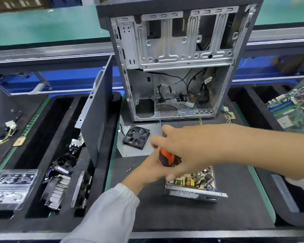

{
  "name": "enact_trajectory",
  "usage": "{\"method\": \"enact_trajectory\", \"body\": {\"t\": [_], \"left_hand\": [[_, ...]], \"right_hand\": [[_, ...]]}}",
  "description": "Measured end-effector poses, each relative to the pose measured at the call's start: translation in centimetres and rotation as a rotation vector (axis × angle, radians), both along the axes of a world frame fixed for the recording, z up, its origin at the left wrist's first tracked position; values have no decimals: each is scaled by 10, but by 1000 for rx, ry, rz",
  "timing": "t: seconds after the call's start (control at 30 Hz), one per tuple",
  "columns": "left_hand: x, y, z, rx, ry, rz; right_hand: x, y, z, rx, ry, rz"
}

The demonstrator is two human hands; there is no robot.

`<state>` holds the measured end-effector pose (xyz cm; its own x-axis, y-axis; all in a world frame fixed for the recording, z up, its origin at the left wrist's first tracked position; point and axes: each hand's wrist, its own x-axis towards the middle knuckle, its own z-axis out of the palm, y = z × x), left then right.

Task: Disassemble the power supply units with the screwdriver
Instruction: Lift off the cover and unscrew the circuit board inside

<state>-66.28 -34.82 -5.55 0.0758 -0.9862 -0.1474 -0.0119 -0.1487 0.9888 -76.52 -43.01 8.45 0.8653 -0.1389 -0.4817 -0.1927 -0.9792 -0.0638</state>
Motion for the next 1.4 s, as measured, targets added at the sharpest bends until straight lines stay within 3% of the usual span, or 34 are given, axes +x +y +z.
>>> {"method": "enact_trajectory", "body": {"t": [0.1, 0.17, 0.33, 0.43, 0.53, 0.7, 0.9, 1.0, 1.13, 1.2, 1.3, 1.4], "left_hand": [[-5, 0, 5, -22, -5, 1], [-5, -1, 4, -41, -28, 3], [-6, -4, -2, -36, -44, -19], [-11, -7, -1, -30, -47, -26], [-15, -8, 2, -46, -51, -23], [-14, -9, -3, 5, -41, -32], [-23, -11, 8, -58, -24, -26], [-18, -10, -1, -51, -17, -4], [-17, -10, -4, -42, -15, 36], [-20, -11, 0, -52, 11, 31], [-19, -10, 3, -77, -15, 10], [-14, -8, -5, -48, -5, 24]], "right_hand": [[6, 15, -12, -288, -105, -12], [6, 21, -20, -352, -68, -11], [-11, 8, -6, -50, -22, -22], [-8, 11, -12, -263, -100, -108], [-4, 13, -24, -397, -69, -39], [-18, 2, -14, -56, -48, 22], [-8, 7, -24, -385, -80, -103], [-12, 8, -22, -343, -20, -59], [-20, 1, -12, -140, -105, -16], [-17, 1, -13, -261, -141, -106], [-11, 6, -20, -417, -99, -51], [-17, 6, -20, -266, -57, -19]]}}
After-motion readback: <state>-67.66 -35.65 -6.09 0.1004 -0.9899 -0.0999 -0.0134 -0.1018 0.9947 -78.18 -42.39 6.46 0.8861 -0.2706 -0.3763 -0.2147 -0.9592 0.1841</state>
